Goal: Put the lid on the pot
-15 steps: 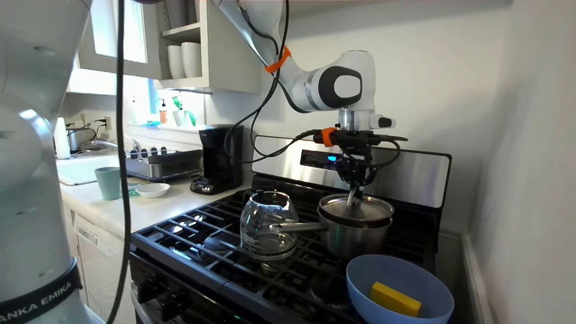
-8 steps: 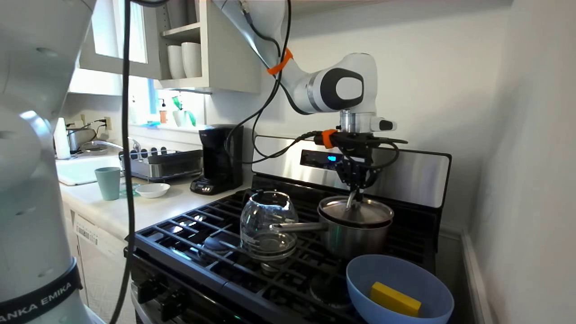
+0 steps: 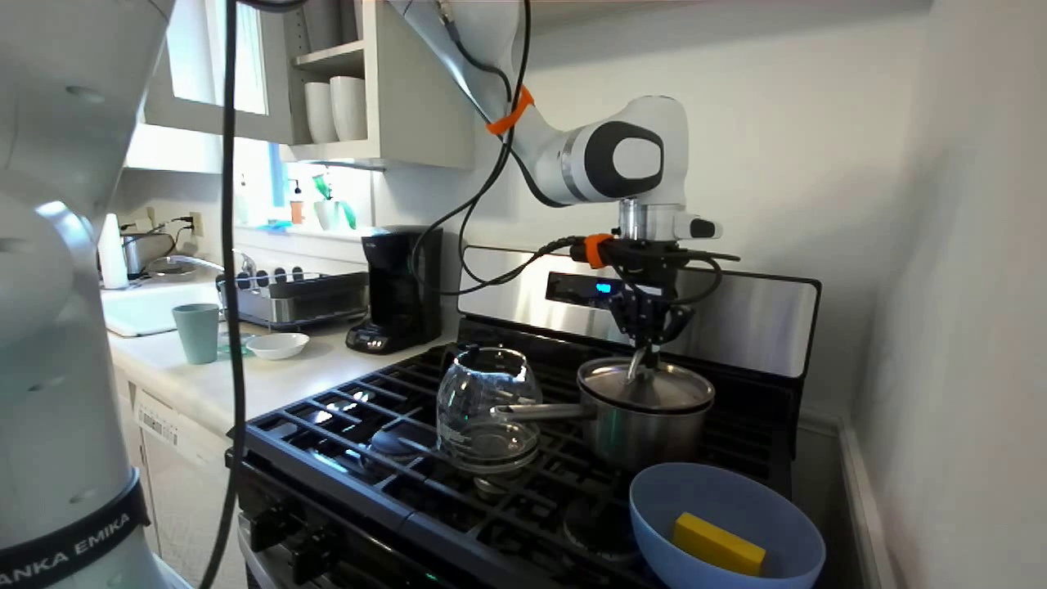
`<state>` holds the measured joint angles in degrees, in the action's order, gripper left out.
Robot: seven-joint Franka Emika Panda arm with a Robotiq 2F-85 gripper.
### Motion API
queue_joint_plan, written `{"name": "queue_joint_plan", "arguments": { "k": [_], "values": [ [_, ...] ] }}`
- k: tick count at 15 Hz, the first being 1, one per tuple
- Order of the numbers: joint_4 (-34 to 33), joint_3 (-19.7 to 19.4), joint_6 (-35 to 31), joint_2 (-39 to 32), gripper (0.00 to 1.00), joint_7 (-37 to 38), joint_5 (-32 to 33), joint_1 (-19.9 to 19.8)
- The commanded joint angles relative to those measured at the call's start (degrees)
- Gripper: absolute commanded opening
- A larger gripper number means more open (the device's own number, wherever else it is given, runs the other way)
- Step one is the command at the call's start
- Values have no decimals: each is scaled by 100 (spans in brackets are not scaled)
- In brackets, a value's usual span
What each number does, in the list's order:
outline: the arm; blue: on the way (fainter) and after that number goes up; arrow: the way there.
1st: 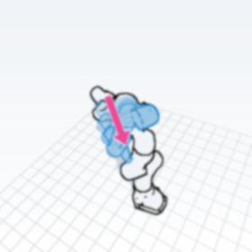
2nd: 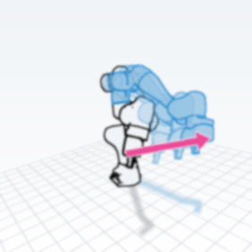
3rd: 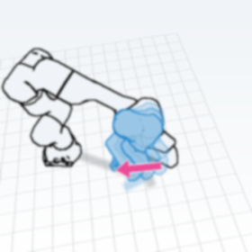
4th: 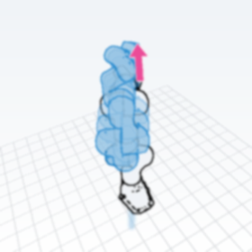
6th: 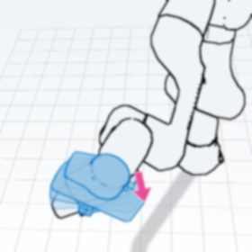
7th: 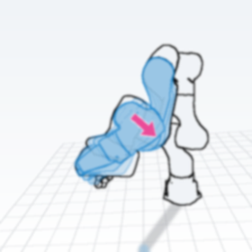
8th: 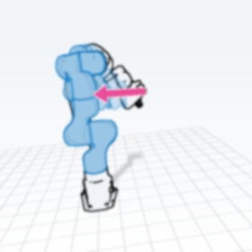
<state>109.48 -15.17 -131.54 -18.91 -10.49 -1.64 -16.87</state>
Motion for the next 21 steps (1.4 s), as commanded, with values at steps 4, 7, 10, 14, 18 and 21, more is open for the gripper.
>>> {"name": "queue_joint_plan", "arguments": {
  "k": [4, 7, 10, 14, 18, 21],
  "values": [
    [-72, -1, 227, -97, 4, 205, 165, -78],
    [-70, 22, 258, -83, 41, 149, 110, -102],
    [-12, 20, 332, 18, 62, 110, 94, -123],
    [239, -94, 639, 626, 88, -29, 232, -189],
    [766, -322, 1338, 1568, 100, 21, 628, -221],
    [1712, -355, 660, 2577, 100, -221, 1042, -181]
  ]
}}
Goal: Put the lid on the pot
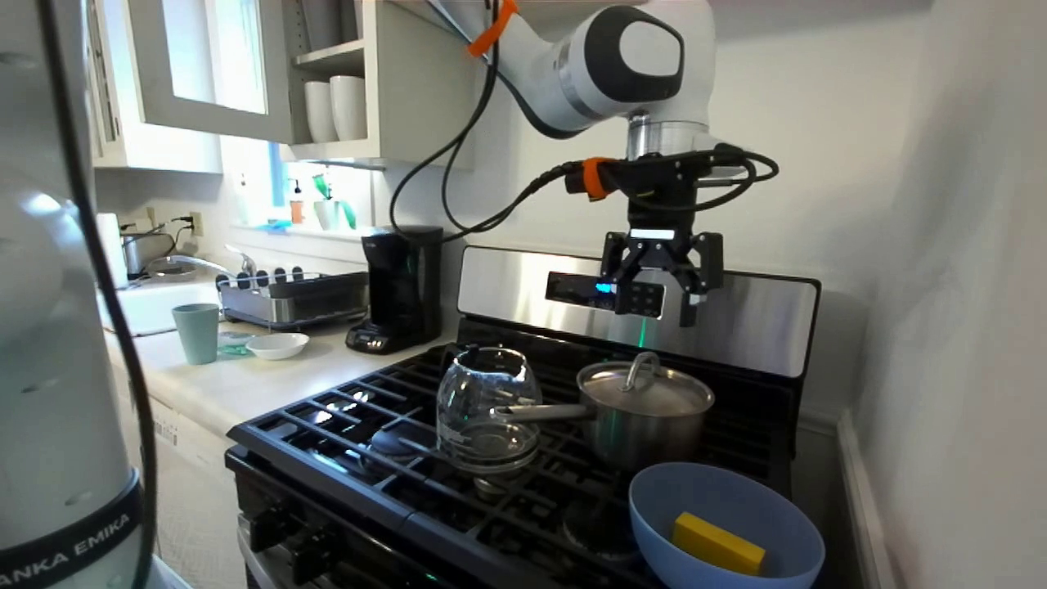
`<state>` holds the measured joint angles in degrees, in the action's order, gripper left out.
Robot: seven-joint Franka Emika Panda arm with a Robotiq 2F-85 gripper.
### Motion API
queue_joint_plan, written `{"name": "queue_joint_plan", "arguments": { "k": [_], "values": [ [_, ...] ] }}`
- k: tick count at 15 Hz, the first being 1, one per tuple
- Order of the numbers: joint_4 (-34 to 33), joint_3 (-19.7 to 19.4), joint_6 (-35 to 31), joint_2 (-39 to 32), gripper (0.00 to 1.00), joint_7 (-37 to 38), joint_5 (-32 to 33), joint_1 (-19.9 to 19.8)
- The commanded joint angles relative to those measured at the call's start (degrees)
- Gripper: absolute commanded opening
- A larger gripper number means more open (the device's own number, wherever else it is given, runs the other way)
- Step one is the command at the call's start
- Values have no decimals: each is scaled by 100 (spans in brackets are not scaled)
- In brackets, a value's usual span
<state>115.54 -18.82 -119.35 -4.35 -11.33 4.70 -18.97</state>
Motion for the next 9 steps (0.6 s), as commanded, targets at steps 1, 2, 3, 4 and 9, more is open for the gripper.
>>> {"name": "queue_joint_plan", "arguments": {
  "k": [1, 2, 3, 4, 9],
  "values": [
    [1365, 23, -840, 1431, 100, -159, 450, 36],
    [1623, 42, -1042, 1754, 100, -107, 525, 45],
    [1877, 69, -1298, 2071, 100, -18, 571, 48],
    [2091, 95, -1513, 2379, 100, 40, 540, 56],
    [1923, 58, -1327, 2290, 100, -71, 388, 75]
  ]
}}
